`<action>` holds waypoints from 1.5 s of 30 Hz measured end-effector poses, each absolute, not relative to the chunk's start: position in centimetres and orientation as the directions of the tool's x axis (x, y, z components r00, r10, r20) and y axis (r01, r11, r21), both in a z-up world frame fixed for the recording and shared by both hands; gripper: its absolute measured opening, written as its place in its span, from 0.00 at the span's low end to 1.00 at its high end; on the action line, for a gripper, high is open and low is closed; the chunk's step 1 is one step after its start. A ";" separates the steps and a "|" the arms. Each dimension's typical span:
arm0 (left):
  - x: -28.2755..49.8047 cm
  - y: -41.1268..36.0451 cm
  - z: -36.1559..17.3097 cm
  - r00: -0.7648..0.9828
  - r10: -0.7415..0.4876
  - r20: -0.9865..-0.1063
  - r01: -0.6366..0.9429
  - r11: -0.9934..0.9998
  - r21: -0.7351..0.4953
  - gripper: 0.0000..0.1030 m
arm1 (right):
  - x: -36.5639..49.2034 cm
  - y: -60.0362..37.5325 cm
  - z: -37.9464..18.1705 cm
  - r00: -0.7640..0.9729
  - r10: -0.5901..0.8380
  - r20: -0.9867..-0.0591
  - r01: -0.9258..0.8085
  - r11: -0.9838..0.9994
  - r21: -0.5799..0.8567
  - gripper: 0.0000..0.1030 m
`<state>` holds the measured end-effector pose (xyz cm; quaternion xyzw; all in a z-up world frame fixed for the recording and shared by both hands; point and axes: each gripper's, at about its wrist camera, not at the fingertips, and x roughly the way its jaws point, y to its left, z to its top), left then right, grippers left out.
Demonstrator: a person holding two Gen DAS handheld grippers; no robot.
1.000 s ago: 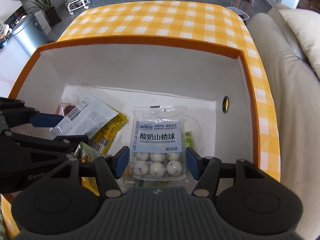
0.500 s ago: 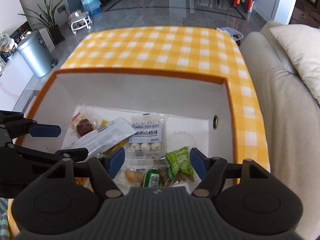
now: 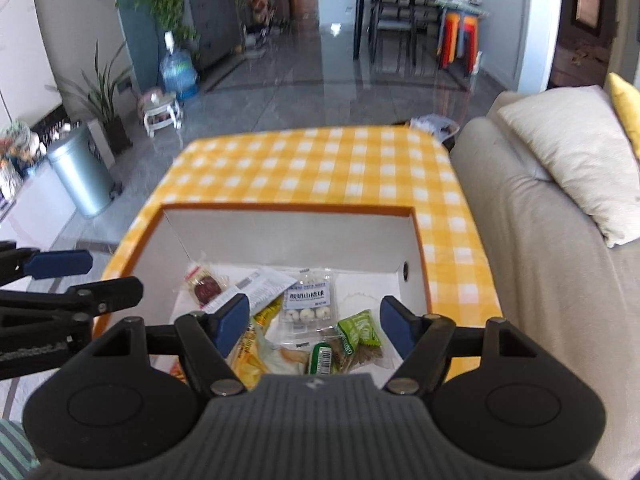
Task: Organize snacks
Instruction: 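Withdraw both tools toward the red chip bag and chocolate bar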
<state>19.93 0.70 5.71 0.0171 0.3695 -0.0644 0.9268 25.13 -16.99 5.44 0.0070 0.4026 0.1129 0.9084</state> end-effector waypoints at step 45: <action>8.0 0.1 -4.5 0.621 -0.135 -0.773 0.055 0.990 -0.128 0.69 | 7.3 -18.9 -4.8 0.584 0.004 -0.812 0.023 1.000 0.021 0.69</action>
